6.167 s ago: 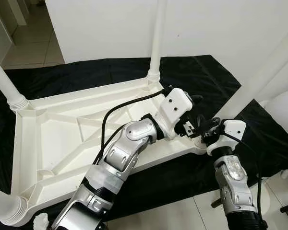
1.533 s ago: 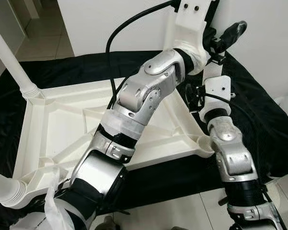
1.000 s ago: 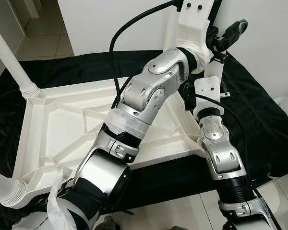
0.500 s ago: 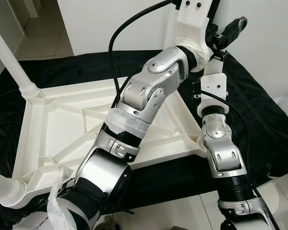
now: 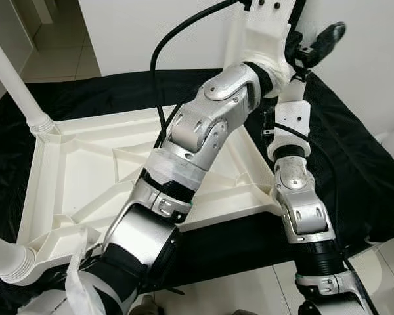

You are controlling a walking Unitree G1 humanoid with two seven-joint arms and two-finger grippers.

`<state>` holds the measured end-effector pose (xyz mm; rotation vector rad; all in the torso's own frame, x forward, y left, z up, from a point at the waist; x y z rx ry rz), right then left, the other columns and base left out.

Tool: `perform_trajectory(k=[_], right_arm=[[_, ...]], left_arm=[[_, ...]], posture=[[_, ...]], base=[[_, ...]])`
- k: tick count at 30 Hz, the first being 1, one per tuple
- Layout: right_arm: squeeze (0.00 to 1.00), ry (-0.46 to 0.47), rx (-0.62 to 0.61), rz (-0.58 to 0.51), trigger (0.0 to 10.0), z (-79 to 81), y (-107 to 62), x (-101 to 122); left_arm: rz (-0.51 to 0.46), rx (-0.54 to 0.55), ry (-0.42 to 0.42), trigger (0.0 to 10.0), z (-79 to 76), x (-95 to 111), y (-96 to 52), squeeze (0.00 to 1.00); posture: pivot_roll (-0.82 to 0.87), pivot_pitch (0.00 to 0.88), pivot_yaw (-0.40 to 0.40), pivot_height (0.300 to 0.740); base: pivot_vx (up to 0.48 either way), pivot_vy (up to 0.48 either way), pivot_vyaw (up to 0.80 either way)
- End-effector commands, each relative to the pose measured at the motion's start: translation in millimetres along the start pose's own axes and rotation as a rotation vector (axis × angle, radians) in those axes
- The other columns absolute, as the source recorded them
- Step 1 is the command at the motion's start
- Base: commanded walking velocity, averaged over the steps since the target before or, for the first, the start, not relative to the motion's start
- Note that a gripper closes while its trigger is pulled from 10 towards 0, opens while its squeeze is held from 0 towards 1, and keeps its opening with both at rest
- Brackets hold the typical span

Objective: Building children table

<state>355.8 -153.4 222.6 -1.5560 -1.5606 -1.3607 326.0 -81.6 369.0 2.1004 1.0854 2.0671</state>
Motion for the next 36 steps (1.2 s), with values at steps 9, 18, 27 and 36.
perform_trajectory(k=[9, 18, 27, 36], right_arm=[[0.0, 0.064, -0.04, 0.037, 10.0, -9.2, 1.3, -5.6], [0.0, 0.151, -0.102, 0.088, 10.0, -31.6, -3.8, -21.7], [0.0, 0.297, -0.126, 0.138, 10.0, -38.9, -10.6, -32.6], [0.0, 0.396, -0.102, 0.2, 10.0, -42.2, -25.6, -50.0]], left_arm=[[-0.051, -0.167, 0.02, 10.0, -20.5, 7.2, -8.9, 0.0], [-0.009, -0.154, 0.003, 10.0, -6.5, -11.9, -33.8, 0.0], [0.009, -0.136, 0.03, 10.0, -1.5, -21.4, -43.4, 0.0], [0.062, -0.066, 0.092, 10.0, 15.7, -43.6, -68.4, 0.0]], posture=[[-0.02, 0.006, 0.022, 0.74], [-0.02, 0.007, 0.019, 0.74], [-0.03, 0.005, 0.018, 0.74], [-0.02, 0.017, 0.015, 0.74]], base=[[0.0, 0.0, 0.0], [0.0, 0.0, 0.0], [0.0, 0.0, 0.0], [0.0, 0.0, 0.0]])
Point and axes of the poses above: a point about 5 cm out from each wrist's last joint towards the gripper, its own y axis pointing out of the wrist towards the gripper, its own x axis along the axis of the wrist's last joint, z = x × y, the point moved 4 cm from there along y, pointing out of the wrist towards the gripper, and after that the axes turned 7 degrees about -y, right-handed, at the moved point
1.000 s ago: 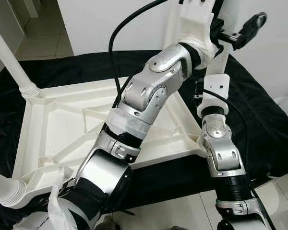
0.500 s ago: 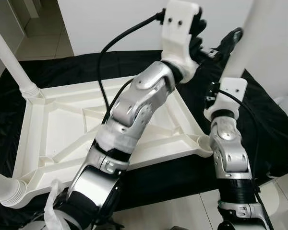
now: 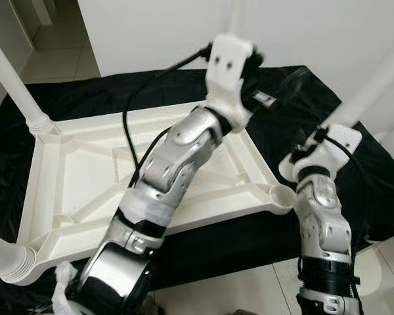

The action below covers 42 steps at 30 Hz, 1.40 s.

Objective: Building children table

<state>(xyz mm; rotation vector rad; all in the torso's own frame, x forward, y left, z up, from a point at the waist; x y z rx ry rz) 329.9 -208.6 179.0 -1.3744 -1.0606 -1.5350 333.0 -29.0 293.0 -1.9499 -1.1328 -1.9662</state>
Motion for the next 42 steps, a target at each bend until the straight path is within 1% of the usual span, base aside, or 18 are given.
perform_trajectory(k=[1, 3, 5, 7, 8, 10, 13, 14, 15, 18, 19, 20, 23, 29, 30, 35, 39, 42], right_arm=[[0.0, -0.002, 0.026, -0.013, 10.0, 2.2, -2.7, 3.2], [0.0, -0.017, 0.037, -0.011, 10.0, 2.1, -5.4, 0.4], [0.0, -0.017, 0.037, -0.011, 10.0, 2.1, -5.4, 0.4], [0.0, -0.041, 0.056, -0.024, 10.0, 2.7, -9.3, -0.9], [0.0, -0.041, 0.056, -0.024, 10.0, 2.7, -9.3, -0.9], [0.0, -0.072, 0.087, -0.057, 10.0, 5.7, -13.6, 0.8], [0.0, -0.077, 0.099, -0.078, 10.0, 7.0, -15.0, 2.9], [0.0, -0.077, 0.127, -0.091, 10.0, 10.4, -17.2, 4.2], [0.0, -0.077, 0.127, -0.091, 10.0, 10.4, -17.2, 4.2], [0.0, -0.123, 0.169, -0.13, 10.0, 15.6, -21.1, 7.7], [0.0, -0.163, 0.205, -0.166, 10.0, 20.4, -24.6, 10.2], [0.0, -0.178, 0.215, -0.177, 10.0, 21.8, -26.2, 10.3], [0.0, -0.19, 0.224, -0.187, 10.0, 22.9, -28.1, 9.6], [0.0, -0.207, 0.235, -0.177, 10.0, 22.7, -31.9, 0.5], [0.0, -0.214, 0.234, -0.172, 10.0, 21.6, -33.2, -3.6], [0.0, -0.212, 0.229, -0.174, 10.0, 17.4, -34.2, -5.3], [0.0, -0.209, 0.211, -0.177, 10.0, 9.6, -34.7, -6.0], [0.0, -0.209, 0.209, -0.176, 10.0, 7.8, -35.2, -7.4]], left_arm=[[0.027, -0.206, 0.027, 10.0, -22.4, -3.6, -5.1, 0.0], [0.047, -0.199, 0.034, 10.0, -19.5, -10.4, -10.8, 0.0], [0.047, -0.199, 0.034, 10.0, -19.5, -10.4, -10.8, 0.0], [0.059, -0.194, 0.037, 10.0, -17.4, -15.3, -16.8, 0.0], [0.059, -0.194, 0.037, 10.0, -17.4, -15.3, -16.8, 0.0], [0.084, -0.211, 0.084, 10.0, -17.9, -24.5, -24.8, 0.0], [0.092, -0.222, 0.107, 10.0, -19.0, -27.9, -27.5, 0.0], [0.103, -0.226, 0.115, 10.0, -19.8, -33.8, -31.3, 0.0], [0.103, -0.226, 0.115, 10.0, -19.8, -33.8, -31.3, 0.0], [0.116, -0.203, 0.099, 10.0, -18.3, -43.1, -37.2, 0.0], [0.13, -0.181, 0.086, 10.0, -16.1, -49.5, -40.8, 0.0], [0.136, -0.174, 0.088, 10.0, -15.2, -51.8, -42.1, 0.0], [0.142, -0.17, 0.094, 10.0, -14.2, -54.2, -43.7, 0.0], [0.175, -0.161, 0.126, 10.0, -9.4, -63.4, -50.8, 0.0], [0.19, -0.159, 0.144, 10.0, -5.5, -68.8, -55.1, 0.0], [0.198, -0.147, 0.14, 10.0, 1.0, -70.8, -59.3, 0.0], [0.199, -0.131, 0.129, 10.0, 9.8, -69.6, -62.9, 0.0], [0.201, -0.136, 0.122, 10.0, 11.3, -69.2, -64.6, 0.0]], posture=[[-0.01, 0.019, 0.014, 0.74], [-0.01, 0.019, 0.015, 0.74], [-0.01, 0.019, 0.015, 0.74], [-0.01, 0.022, 0.015, 0.74], [-0.01, 0.022, 0.015, 0.74], [-0.01, 0.027, 0.008, 0.74], [-0.01, 0.027, 0.008, 0.74], [-0.02, 0.025, 0.007, 0.74], [-0.02, 0.025, 0.007, 0.74], [-0.02, 0.02, 0.01, 0.74], [-0.02, 0.018, 0.01, 0.74], [-0.02, 0.012, 0.01, 0.74], [-0.02, 0.013, 0.009, 0.74], [-0.02, 0.006, 0.003, 0.74], [-0.02, 0.005, 0.001, 0.74], [-0.02, 0.001, -0.001, 0.74], [-0.02, 0.0, -0.001, 0.74], [-0.02, 0.0, -0.001, 0.74]], base=[[0.0, 0.0, 0.0], [0.0, 0.0, 0.0], [0.0, 0.0, 0.0], [0.0, 0.0, 0.0], [0.0, 0.0, 0.0], [0.0, 0.0, 0.0], [0.0, 0.0, 0.0], [0.0, 0.0, 0.0], [0.0, 0.0, 0.0], [0.0, 0.0, 0.0], [0.0, 0.0, 0.0], [0.0, 0.0, 0.0], [0.0, 0.0, 0.0], [0.0, 0.0, 0.0], [0.0, 0.0, 0.0], [0.0, 0.0, 0.0], [0.0, 0.0, 0.0], [0.0, 0.0, 0.0]])
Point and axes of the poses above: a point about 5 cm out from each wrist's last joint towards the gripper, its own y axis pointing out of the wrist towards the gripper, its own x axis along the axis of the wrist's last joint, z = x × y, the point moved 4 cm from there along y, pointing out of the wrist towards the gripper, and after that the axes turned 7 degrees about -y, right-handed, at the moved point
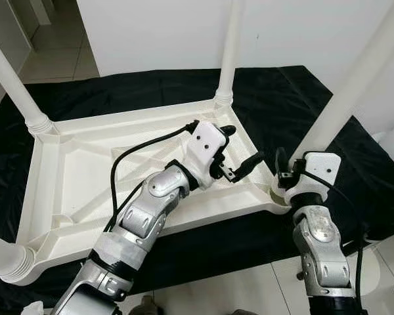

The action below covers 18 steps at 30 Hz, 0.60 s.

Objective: Building children table

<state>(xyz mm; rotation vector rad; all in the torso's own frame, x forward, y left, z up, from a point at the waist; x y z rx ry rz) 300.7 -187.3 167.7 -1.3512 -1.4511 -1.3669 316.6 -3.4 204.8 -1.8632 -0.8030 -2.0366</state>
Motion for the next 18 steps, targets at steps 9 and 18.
perform_trajectory(k=[9, 18], right_arm=[[0.0, 0.012, -0.016, -0.018, 10.0, -10.5, -1.3, -2.5], [0.0, -0.049, 0.011, -0.018, 10.0, -18.0, -0.7, -7.9]], left_arm=[[-0.018, -0.038, -0.037, 10.0, 3.9, -1.7, -7.0, 0.0], [0.044, -0.24, 0.042, 10.0, -24.7, -12.8, -19.2, 0.0]], posture=[[-0.02, 0.0, 0.003, 0.74], [-0.02, 0.0, 0.002, 0.74]], base=[[0.0, 0.0, 0.0], [0.0, 0.0, 0.0]])
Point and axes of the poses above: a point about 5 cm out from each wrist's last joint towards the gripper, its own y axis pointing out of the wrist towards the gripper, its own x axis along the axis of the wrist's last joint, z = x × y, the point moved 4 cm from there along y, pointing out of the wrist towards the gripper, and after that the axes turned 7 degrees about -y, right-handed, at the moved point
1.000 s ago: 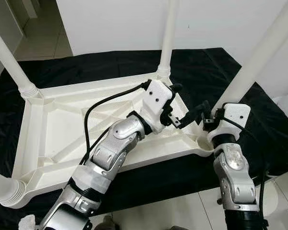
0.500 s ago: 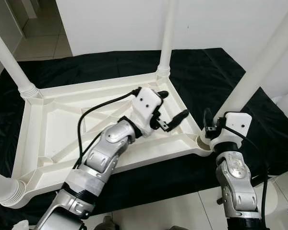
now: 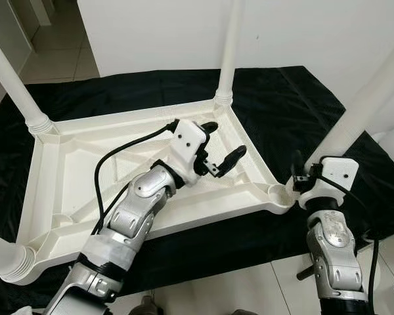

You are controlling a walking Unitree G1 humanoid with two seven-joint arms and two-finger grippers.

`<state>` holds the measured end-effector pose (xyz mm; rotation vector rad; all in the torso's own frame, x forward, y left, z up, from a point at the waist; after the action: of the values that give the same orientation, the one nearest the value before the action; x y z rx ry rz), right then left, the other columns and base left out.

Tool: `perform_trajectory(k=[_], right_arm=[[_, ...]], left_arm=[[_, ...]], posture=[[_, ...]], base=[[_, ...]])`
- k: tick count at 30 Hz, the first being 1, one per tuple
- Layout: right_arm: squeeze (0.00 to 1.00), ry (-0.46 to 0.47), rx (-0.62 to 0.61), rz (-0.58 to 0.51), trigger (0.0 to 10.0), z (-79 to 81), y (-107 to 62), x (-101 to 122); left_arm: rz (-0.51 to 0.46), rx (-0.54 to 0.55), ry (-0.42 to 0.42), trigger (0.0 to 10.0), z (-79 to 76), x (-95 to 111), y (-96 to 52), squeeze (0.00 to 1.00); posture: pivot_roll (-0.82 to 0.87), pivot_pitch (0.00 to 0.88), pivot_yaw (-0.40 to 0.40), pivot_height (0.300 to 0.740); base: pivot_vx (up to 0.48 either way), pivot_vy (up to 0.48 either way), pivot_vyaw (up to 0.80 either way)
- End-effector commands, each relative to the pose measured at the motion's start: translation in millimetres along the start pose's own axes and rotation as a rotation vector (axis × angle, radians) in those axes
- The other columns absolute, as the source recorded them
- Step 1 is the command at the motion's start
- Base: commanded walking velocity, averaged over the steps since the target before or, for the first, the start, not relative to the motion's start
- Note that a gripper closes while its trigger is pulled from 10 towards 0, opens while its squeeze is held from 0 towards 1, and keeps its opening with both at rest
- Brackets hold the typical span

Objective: Building children table

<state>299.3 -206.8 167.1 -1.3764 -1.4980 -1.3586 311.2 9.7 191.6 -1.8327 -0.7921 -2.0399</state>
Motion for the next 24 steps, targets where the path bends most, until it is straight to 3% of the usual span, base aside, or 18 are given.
perform_trajectory(k=[1, 4, 12, 21, 24], right_arm=[[0.0, -0.01, 0.015, 0.024, 10.0, 1.4, -4.5, -9.8], [0.0, -0.009, 0.016, 0.052, 10.0, 1.3, -9.8, -18.7], [0.0, -0.011, 0.062, 0.025, 10.0, 9.7, -6.6, -13.5], [0.0, 0.005, 0.105, 0.005, 10.0, 19.0, -2.0, -12.3], [0.0, 0.002, 0.112, 0.001, 10.0, 20.1, 7.4, -13.2]], left_arm=[[0.057, -0.297, 0.033, 10.0, -34.5, -7.7, -7.6, 0.0], [0.108, -0.371, 0.032, 10.0, -44.9, -16.7, -16.0, 0.0], [0.139, -0.435, 0.024, 10.0, -53.3, -18.4, -20.6, 0.0], [0.146, -0.444, 0.03, 10.0, -57.7, -17.3, -18.9, 0.0], [0.147, -0.461, 0.034, 10.0, -60.1, -16.7, -18.1, 0.0]], posture=[[-0.02, 0.0, 0.001, 0.74], [-0.01, 0.004, 0.0, 0.74], [-0.01, 0.019, 0.005, 0.74], [-0.02, 0.025, 0.009, 0.74], [-0.02, 0.028, 0.013, 0.74]], base=[[0.0, 0.0, 0.0], [0.0, 0.0, 0.0], [0.0, 0.0, 0.0], [0.0, 0.0, 0.0], [0.0, 0.0, 0.0]])
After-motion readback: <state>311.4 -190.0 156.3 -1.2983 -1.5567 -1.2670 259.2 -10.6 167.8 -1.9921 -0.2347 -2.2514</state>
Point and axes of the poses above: a point about 5 cm out from each wrist's last joint towards the gripper, its own y axis pointing out of the wrist towards the gripper, its own x axis along the axis of the wrist's last joint, z = x × y, the point moved 4 cm from there along y, pointing out of the wrist towards the gripper, and after that the axes turned 7 degrees about -y, right-handed, at the moved point
